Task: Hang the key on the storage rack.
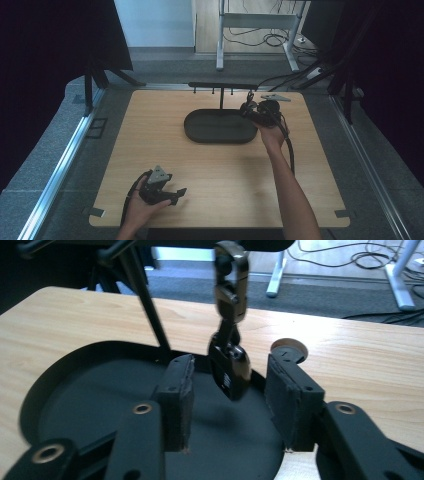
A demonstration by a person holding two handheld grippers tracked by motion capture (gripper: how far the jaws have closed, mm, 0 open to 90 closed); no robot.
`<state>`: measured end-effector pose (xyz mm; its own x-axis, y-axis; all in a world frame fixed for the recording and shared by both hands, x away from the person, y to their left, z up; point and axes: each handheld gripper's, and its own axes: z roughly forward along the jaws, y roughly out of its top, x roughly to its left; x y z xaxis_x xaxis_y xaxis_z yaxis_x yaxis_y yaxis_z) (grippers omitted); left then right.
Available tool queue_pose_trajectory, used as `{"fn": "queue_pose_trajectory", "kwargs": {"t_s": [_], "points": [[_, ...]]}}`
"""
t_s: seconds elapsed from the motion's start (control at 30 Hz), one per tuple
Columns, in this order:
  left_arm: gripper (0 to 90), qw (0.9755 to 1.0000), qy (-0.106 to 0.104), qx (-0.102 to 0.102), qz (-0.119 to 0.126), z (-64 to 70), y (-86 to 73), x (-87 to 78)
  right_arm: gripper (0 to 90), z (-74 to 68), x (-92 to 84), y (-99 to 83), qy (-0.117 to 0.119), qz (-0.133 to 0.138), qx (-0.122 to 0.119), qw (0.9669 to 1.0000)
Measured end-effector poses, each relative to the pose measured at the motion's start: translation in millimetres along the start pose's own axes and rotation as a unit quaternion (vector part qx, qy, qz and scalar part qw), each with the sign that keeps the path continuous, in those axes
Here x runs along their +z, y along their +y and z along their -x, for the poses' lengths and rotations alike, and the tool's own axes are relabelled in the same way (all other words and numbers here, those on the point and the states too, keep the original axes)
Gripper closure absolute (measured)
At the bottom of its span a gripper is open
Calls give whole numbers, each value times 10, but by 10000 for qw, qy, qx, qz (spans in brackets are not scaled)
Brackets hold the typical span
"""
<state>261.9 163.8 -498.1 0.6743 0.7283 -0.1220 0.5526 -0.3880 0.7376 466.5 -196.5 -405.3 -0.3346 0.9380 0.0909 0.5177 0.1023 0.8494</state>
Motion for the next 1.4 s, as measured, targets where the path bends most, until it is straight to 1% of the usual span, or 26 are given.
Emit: {"fn": "queue_pose_trajectory", "kwargs": {"t_s": [0.03, 0.07, 0.13, 0.17, 0.23, 0.27, 0.3, 0.33, 0.43, 0.47, 0.5, 0.6, 0.7, 0.73, 0.8, 0.83, 0.87, 0.93, 1.0, 1.07, 1.13, 1.2, 1.27, 1.33, 1.4], "points": [[236, 10000, 1, -3, -1, 0, 0, 1, 530, -8, -27, -15, 63, 48, -31, 10000], [236, 10000, 1, -1, -5, 0, 0, 2, 525, -21, -64, -34, 67, 81, -85, 9999], [236, 10000, 7, 4, -14, 1, -2, 9, 517, -31, -120, -62, 101, 63, -130, 9998], [236, 10000, 6, 5, -23, 1, -3, 11, 518, -33, -162, -82, 178, 47, -146, 9997], [236, 10000, 11, 13, -26, 7, -2, 14, 519, -45, -231, -120, 234, 110, -200, 9995], [236, 10000, 8, 18, -30, 12, 0, 13, 517, -54, -269, -141, 286, 100, -229, 9993], [236, 10000, 10, 20, -26, 16, 1, 14, 515, -66, -315, -165, 374, 65, -251, 9990], [236, 10000, 7, 24, -16, 20, 2, 15, 515, -75, -355, -189, 448, 92, -296, 9985], [236, 10000, 16, 49, -34, 26, 2, 19, 515, -114, -478, -263, 545, 169, -457, 9973], [236, 10000, 13, 49, -34, 26, 2, 21, 514, -129, -533, -299, 657, 160, -502, 9964], [236, 10000, 17, 53, -42, 26, 2, 23, 514, -141, -570, -326, 701, 165, -514, 9961], [237, 10000, 30, 69, -52, 25, 1, 25, 508, -182, -714, -455, 848, 187, -599, 9944], [237, 10000, 40, 62, -47, 27, 2, 20, 504, -190, -828, -647, 960, 163, -655, 9931], [238, 10000, 42, 62, -47, 27, 2, 20, 500, -185, -858, -721, 1000, 135, -634, 9929], [238, 9999, 55, 66, -59, 28, 1, 25, 499, -171, -905, -879, 1117, 129, -465, 9926], [241, 9999, 74, 78, -61, 31, -2, 32, 495, -169, -924, -953, 1148, 99, -450, 9923], [243, 9999, 82, 100, -72, 33, -2, 34, 495, -171, -952, -1046, 1134, 95, -465, 9924], [244, 9999, 84, 117, -94, 38, -3, 43, 492, -168, -984, -1159, 1163, 44, -496, 9920], [244, 9998, 85, 122, -98, 40, -4, 48, 490, -154, -1013, -1272, 1128, -13, -553, 9921], [244, 9998, 91, 117, -108, 38, -6, 51, 490, -124, -1025, -1370, 1189, -69, -506, 9916], [244, 9998, 94, 116, -111, 39, -7, 52, 490, -93, -1034, -1458, 1179, -121, -473, 9918], [245, 9998, 89, 120, -110, 41, -6, 52, 490, -72, -1041, -1501, 1176, -192, -472, 9917], [256, 9998, 67, 147, -127, 53, -6, 56, 489, -54, -1060, -1545, 1134, -232, -520, 9919], [259, 9998, 51, 162, -139, 65, -5, 63, 488, -32, -1067, -1609, 1201, -325, -445, 9912], [259, 9997, 50, 196, -158, 73, -3, 73, 486, -24, -1069, -1655, 1149, -402, -512, 9912]]}}
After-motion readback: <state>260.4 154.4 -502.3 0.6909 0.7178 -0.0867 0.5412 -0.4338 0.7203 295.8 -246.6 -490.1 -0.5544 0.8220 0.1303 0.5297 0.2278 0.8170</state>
